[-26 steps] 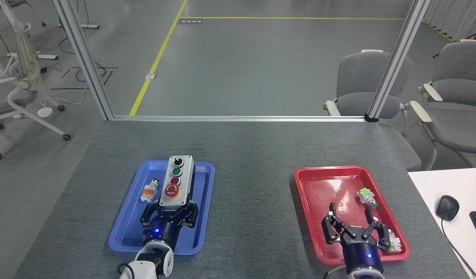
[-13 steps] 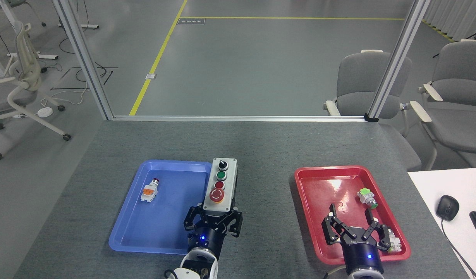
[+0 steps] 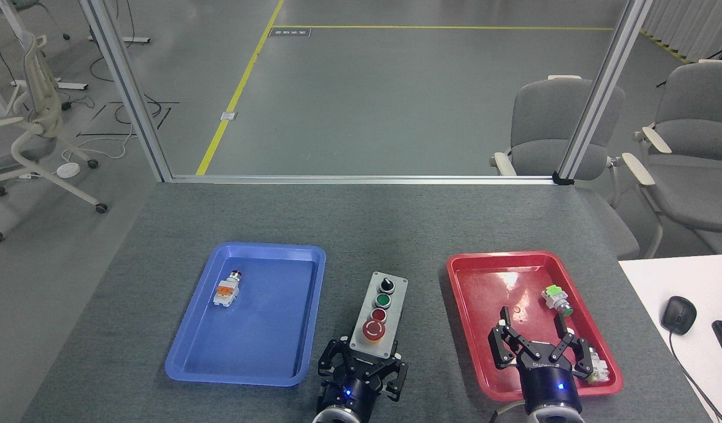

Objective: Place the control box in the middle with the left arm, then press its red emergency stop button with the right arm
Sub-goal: 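Drag the control box out of the blue tray toward the table middle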

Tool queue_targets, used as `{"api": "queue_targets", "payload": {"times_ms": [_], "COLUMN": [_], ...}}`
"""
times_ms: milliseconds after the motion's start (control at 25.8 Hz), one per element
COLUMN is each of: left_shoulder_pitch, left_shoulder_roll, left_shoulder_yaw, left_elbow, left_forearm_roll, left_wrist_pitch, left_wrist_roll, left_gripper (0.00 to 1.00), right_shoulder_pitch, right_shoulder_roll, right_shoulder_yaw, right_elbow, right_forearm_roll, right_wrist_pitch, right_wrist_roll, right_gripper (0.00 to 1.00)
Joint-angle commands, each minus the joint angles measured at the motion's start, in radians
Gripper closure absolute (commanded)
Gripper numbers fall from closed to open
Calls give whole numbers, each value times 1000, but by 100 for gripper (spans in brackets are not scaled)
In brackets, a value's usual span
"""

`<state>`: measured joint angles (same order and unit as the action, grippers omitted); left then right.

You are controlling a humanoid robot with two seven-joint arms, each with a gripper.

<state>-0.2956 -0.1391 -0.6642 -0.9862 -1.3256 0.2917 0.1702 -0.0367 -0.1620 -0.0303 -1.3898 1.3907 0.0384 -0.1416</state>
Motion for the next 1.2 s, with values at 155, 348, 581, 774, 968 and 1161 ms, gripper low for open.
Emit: {"api": "queue_targets", "payload": {"times_ms": [155, 348, 581, 774, 968, 1161], "left_shoulder_pitch": [0, 1, 0, -30, -31, -31], "left_shoulder_roll": [0, 1, 0, 0, 1, 3], "left_shoulder_yaw": [-120, -152, -152, -153, -152, -147], "left_elbow": [9, 9, 11, 32, 47, 44], "left_forearm_roll": [31, 31, 35, 59, 62, 62], "left_wrist_pitch": [7, 7, 7, 7, 7, 9], "left_wrist_roll": [5, 6, 0, -11, -15, -15], "left_gripper": [100, 100, 96, 96, 67, 46], "right_shoulder_pitch": [0, 8, 8, 5, 6, -11], "right_shoulder_roll": [-1, 3, 4, -2, 3, -4], "right_shoulder_yaw": [0, 0, -2, -2, -2, -2], "right_elbow": [0, 0, 0, 1, 1, 2], "right_forearm_roll": [-2, -2, -6, -7, -10, -12], "right_wrist_pitch": [-2, -3, -2, -3, -2, 2], "right_wrist_roll": [0, -1, -1, -1, -1, 0], "right_gripper": [2, 2, 2, 2, 2, 2]}}
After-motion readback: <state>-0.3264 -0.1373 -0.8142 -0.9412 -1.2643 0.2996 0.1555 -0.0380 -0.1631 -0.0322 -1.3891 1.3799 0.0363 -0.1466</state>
